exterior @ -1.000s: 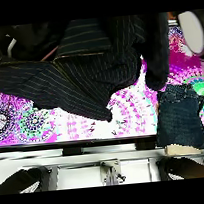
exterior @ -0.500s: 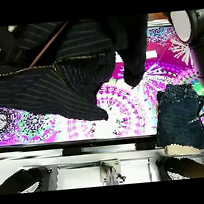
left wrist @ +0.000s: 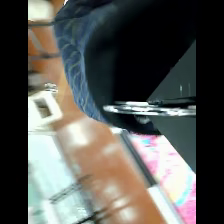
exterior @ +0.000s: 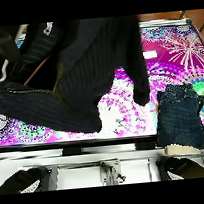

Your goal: Fold the shirts.

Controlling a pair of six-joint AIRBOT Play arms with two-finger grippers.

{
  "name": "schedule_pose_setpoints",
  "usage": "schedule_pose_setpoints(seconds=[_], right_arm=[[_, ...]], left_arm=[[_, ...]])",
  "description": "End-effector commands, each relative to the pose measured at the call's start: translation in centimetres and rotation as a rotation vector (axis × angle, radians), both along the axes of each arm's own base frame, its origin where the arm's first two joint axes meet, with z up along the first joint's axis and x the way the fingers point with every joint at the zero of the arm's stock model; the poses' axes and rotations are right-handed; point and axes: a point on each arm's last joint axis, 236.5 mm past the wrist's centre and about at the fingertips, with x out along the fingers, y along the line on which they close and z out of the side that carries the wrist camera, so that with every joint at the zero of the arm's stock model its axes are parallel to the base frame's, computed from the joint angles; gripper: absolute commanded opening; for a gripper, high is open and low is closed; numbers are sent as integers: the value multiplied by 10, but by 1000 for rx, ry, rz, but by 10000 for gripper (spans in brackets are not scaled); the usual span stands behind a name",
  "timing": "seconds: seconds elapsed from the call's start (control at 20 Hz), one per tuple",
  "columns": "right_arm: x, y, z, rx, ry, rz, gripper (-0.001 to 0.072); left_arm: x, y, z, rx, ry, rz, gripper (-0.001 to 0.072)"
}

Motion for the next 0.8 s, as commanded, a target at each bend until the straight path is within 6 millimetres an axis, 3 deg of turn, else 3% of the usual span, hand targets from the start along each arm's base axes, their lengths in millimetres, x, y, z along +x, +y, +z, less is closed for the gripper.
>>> schedule_pose_setpoints(seconds=[0.0, 0.1, 0.15, 0.25, 0.3, 0.35, 0.4, 0.5, 0.55, 0.6, 0.65, 0.75], right_arm=[[-34, 4, -21, -47, 124, 83, 659], [-39, 4, -48, -165, 205, 115, 659], [-45, 18, -57, -206, 228, 198, 659], [-72, 66, -69, -298, 216, 481, 659], [-83, 82, -72, -334, 205, 573, 659], [-86, 84, -79, -384, 211, 587, 659], [-80, 70, -91, -443, 251, 526, 659], [-53, 3, -126, -480, 444, 200, 659], [-48, -19, -144, -447, 534, 107, 659], [-47, -20, -162, -399, 601, 132, 660], [-45, -6, -171, -317, 622, 205, 660], [-32, 21, -176, -246, 562, 349, 660]], left_arm=[[-9, -2, -23, 28, 106, -37, 54], [-11, -3, -17, 10, 93, -40, 54], [-11, -2, -14, 3, 86, -39, 54], [-8, -2, -6, -34, 72, -29, 54], [-7, -1, -3, -49, 64, -25, 54], [-6, -1, 0, -57, 53, -22, 54], [-6, -1, 2, -63, 46, -20, 54], [-7, 0, 4, -81, 53, -18, 54], [-8, 1, 6, -88, 54, -17, 54], [-9, 1, 7, -89, 51, -17, 54], [-10, 1, 7, -90, 50, -18, 54], [-10, 1, 7, -91, 52, -19, 54]])
